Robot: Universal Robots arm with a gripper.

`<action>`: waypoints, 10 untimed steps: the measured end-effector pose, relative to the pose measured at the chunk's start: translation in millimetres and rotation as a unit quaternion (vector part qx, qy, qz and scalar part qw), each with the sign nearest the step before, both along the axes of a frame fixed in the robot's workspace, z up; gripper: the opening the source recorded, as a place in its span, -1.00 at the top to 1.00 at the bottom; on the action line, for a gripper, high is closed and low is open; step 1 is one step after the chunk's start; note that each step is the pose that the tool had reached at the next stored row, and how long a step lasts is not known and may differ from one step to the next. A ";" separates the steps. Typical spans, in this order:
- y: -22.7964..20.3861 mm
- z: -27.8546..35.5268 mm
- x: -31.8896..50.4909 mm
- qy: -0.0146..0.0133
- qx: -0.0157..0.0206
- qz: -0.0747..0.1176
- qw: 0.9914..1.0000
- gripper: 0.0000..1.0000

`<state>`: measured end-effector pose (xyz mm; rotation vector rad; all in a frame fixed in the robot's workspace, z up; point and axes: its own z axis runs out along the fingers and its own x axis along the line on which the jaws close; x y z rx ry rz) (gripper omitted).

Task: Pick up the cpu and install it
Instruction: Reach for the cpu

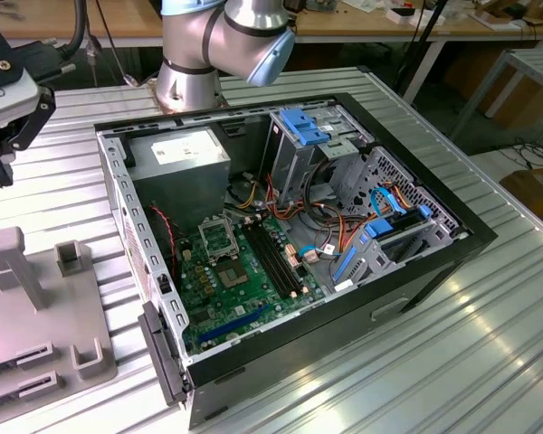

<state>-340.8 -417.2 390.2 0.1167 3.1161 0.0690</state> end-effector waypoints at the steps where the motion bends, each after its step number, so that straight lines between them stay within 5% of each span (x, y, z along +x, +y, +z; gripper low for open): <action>1: 0.0 -0.1 -1.1 0.000 0.000 0.000 1.000 0.79; 10: -0.4 -1.1 -12.6 0.000 0.000 0.000 1.000 0.79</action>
